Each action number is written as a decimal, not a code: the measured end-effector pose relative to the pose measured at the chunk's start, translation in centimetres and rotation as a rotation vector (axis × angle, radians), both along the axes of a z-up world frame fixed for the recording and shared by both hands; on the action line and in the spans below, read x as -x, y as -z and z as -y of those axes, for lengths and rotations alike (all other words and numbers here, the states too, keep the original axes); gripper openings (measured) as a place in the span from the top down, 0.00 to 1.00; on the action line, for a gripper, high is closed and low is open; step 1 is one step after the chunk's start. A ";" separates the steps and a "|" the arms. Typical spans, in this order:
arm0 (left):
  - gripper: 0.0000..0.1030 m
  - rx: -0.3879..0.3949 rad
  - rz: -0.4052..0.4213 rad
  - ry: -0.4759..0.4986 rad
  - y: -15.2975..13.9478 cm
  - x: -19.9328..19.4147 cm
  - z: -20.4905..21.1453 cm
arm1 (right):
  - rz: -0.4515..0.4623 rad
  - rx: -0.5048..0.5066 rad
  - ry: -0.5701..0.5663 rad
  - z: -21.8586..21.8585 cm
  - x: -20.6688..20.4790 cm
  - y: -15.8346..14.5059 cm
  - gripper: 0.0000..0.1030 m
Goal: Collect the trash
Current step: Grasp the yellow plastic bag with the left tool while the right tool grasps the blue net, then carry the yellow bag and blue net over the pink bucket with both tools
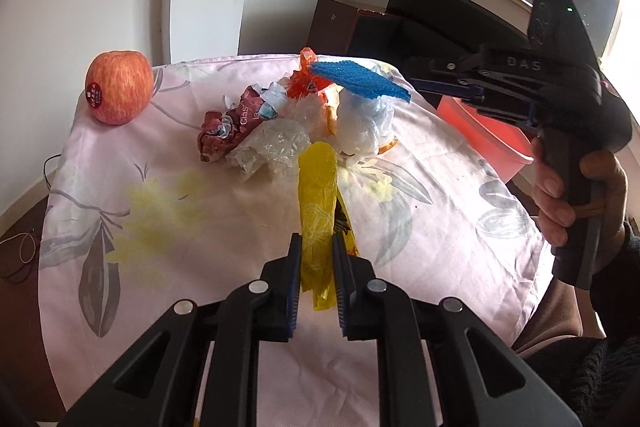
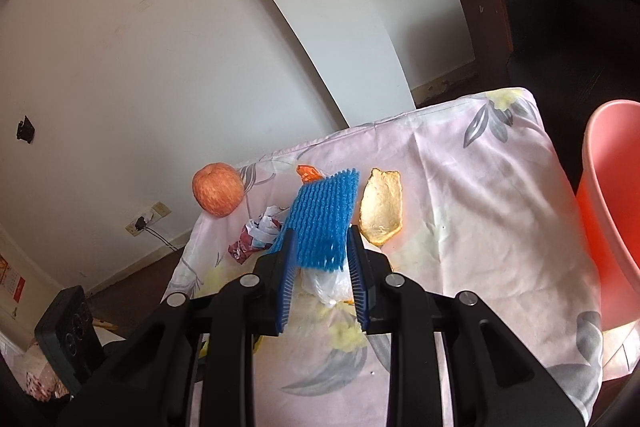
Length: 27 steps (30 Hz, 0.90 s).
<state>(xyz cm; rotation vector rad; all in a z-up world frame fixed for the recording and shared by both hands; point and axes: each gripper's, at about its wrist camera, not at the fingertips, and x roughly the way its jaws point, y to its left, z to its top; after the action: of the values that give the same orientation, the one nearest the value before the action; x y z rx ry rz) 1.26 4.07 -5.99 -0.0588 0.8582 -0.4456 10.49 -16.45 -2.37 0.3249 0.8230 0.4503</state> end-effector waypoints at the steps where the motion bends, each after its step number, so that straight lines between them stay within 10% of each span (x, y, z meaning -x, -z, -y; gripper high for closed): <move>1: 0.87 0.005 0.002 -0.002 -0.2 0.0 -0.1 | -0.008 0.011 0.001 -0.3 -0.4 0.3 0.72; 10: 0.87 0.023 0.004 -0.033 -0.6 0.0 -0.9 | 0.001 0.079 0.003 -1.4 -0.7 2.0 0.68; 16: 0.87 0.029 0.018 -0.034 -1.0 0.0 -0.6 | 0.032 0.101 0.008 -1.1 0.4 1.9 0.94; 27: 0.87 0.053 0.069 -0.069 -2.9 0.4 -0.4 | 0.116 0.083 0.046 1.0 3.2 -0.7 0.94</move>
<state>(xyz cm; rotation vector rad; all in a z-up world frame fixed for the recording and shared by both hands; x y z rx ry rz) 0.85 4.48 -3.05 -0.1211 0.7745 -0.4039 7.33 -17.45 -1.63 0.2378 0.7178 0.3870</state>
